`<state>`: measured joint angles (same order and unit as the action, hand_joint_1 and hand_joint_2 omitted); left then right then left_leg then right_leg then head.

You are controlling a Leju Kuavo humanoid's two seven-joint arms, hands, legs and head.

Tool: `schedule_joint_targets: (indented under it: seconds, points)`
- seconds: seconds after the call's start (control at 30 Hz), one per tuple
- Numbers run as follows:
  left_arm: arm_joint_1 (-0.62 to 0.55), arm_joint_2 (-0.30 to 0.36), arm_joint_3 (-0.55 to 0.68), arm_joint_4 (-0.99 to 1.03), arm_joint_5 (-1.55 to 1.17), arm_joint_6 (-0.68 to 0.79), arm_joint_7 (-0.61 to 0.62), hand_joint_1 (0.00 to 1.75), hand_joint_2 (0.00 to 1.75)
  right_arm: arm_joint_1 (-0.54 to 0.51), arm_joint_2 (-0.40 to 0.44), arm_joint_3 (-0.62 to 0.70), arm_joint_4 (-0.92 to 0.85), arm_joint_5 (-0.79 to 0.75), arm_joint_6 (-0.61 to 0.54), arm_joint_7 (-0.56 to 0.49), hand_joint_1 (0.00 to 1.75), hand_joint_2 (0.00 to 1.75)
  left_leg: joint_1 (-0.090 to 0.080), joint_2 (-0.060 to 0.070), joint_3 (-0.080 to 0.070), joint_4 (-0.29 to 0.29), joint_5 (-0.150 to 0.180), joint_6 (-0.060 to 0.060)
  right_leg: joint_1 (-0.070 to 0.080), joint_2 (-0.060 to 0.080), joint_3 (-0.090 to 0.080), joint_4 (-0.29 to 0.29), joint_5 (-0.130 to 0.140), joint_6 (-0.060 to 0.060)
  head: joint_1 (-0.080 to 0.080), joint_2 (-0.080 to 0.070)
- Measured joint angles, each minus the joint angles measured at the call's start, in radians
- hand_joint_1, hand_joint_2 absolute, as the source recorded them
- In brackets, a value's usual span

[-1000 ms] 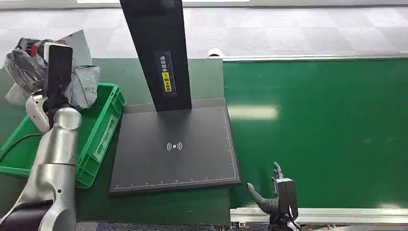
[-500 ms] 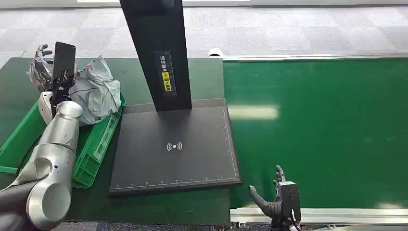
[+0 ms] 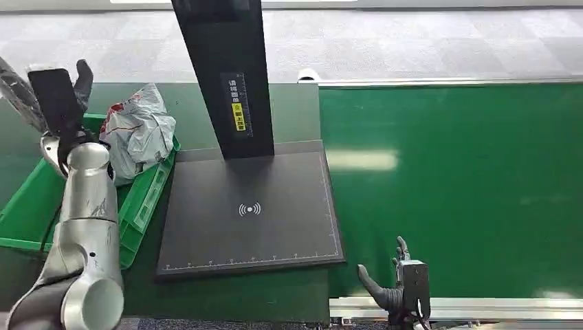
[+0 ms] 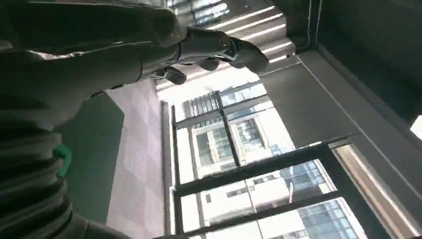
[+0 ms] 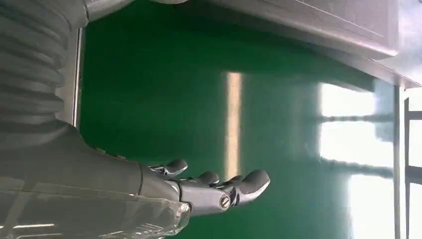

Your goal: Moved the parcel from conveyor to table for the left to box.

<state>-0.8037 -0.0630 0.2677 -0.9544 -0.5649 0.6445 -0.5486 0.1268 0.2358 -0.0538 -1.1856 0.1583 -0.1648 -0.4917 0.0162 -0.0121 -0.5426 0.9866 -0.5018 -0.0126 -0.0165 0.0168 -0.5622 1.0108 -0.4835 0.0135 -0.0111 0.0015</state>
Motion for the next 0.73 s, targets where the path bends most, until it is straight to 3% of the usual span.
schedule_joint_targets:
  seconds: [0.07,0.17,0.3,0.47,0.73]
  points:
    - [0.123,-0.024,-0.081,-0.158,0.231,-0.061,-0.015,0.00,1.75,0.003,0.001,-0.001,-0.001,-0.013,-0.002,-0.005,0.00,1.75,-0.001,0.002,0.001,0.000,-0.001,0.000,0.000,0.002,0.000,0.000,0.000,0.000,-0.001,0.000]
    - [0.316,-0.046,-0.253,-0.344,0.348,-0.049,-0.064,0.00,1.75,0.007,0.001,-0.003,-0.008,-0.022,0.007,-0.004,0.00,1.75,0.000,-0.001,0.000,0.000,-0.001,0.000,0.000,0.000,0.000,0.000,-0.002,0.001,0.000,0.000]
    - [0.442,-0.050,-0.398,-0.464,0.431,-0.031,-0.081,0.00,1.75,0.007,0.002,-0.002,-0.013,-0.020,0.009,0.002,0.00,1.75,0.000,0.000,0.000,0.000,-0.002,0.000,0.000,0.001,0.001,0.000,-0.002,0.001,0.000,0.000]
    - [0.683,-0.111,-0.488,-0.510,0.561,-0.027,-0.138,0.00,1.75,0.025,0.005,0.056,-0.037,0.159,-0.100,0.024,0.00,1.75,0.000,0.001,0.000,0.000,-0.003,0.000,0.000,0.001,0.000,-0.001,-0.002,0.001,0.000,0.000]
    - [0.881,-0.125,-0.531,-0.470,0.507,-0.005,-0.146,0.00,1.75,0.029,-0.001,0.199,-0.039,0.240,-0.118,0.073,0.00,1.75,0.000,0.000,0.000,-0.001,-0.003,0.000,0.000,0.001,0.000,-0.001,-0.002,0.001,0.000,0.000]
